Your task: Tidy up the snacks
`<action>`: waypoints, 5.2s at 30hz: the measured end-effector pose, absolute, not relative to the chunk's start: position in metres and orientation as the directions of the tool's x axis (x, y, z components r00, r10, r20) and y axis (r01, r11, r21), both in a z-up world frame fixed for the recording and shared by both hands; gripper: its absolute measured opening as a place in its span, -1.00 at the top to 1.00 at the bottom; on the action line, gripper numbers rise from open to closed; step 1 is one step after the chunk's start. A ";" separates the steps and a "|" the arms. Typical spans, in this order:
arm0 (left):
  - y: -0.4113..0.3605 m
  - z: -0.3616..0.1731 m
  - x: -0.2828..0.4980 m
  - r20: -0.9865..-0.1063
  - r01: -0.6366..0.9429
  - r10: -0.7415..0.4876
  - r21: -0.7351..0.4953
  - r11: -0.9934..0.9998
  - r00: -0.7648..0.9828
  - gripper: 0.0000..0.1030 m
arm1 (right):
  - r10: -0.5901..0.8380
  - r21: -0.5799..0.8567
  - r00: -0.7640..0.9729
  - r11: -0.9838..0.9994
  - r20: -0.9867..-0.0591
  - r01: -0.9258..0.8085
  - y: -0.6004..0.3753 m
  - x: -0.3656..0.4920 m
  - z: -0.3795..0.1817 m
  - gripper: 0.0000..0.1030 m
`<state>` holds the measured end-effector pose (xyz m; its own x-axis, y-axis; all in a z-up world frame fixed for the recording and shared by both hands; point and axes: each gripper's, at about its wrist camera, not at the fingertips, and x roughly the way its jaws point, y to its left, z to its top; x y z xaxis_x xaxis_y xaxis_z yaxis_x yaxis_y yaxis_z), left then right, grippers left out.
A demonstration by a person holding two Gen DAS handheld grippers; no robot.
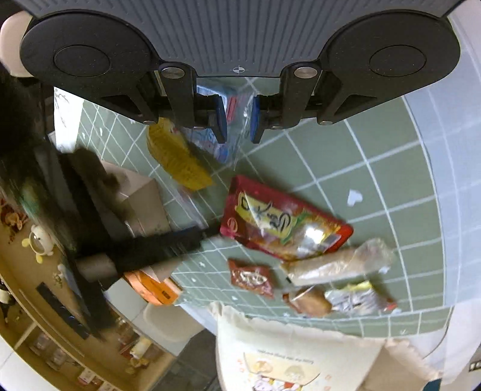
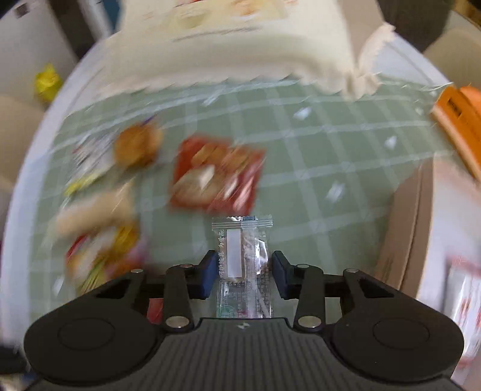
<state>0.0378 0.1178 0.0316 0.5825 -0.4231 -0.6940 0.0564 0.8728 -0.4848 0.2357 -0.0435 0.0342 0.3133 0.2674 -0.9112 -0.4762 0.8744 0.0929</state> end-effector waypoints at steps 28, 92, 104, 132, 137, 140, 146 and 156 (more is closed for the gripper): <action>0.102 0.075 0.091 -0.657 -0.046 -0.142 -0.261 0.964 0.740 0.54 | 0.173 0.008 0.567 0.959 -0.805 -0.282 -0.224 0.050 0.022 -0.69; 0.105 0.034 0.032 -0.781 -0.095 -0.152 -0.261 0.961 0.606 0.37 | 0.332 0.069 0.412 0.842 -0.848 -0.536 -0.062 0.179 0.095 0.31; 0.104 0.071 0.000 -0.727 -0.073 -0.160 -0.278 0.958 0.667 0.36 | 0.288 0.139 0.408 0.924 -0.867 -0.356 0.012 0.270 0.040 -0.56; -0.078 0.139 0.103 -0.639 0.279 -0.397 -0.283 0.918 0.658 0.36 | 0.169 -0.001 0.593 0.962 -0.787 -0.274 -0.268 0.028 0.099 -0.47; -0.106 0.125 0.203 -0.636 0.256 -0.424 -0.344 0.904 0.644 0.34 | 0.142 -0.004 0.605 0.972 -0.783 -0.233 -0.290 0.023 0.094 -0.47; -0.103 0.117 0.229 -0.618 0.187 -0.374 -0.346 0.919 0.692 0.37 | 0.133 0.002 0.595 0.977 -0.793 -0.215 -0.294 0.034 0.092 -0.47; -0.064 0.112 0.194 -0.594 0.197 -0.382 -0.353 0.915 0.708 0.37 | 0.153 0.042 0.630 0.981 -0.762 -0.188 -0.305 0.066 0.102 -0.47; 0.059 0.074 0.166 -0.689 0.008 -0.193 -0.262 0.965 0.699 0.37 | 0.170 0.101 0.678 0.985 -0.715 -0.140 -0.274 0.215 0.125 -0.50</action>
<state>0.1663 0.0595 0.0745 0.6988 -0.1930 -0.6888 0.0082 0.9650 -0.2621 0.2152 -0.2738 0.1253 0.6780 0.1696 -0.7152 -0.1402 0.9850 0.1006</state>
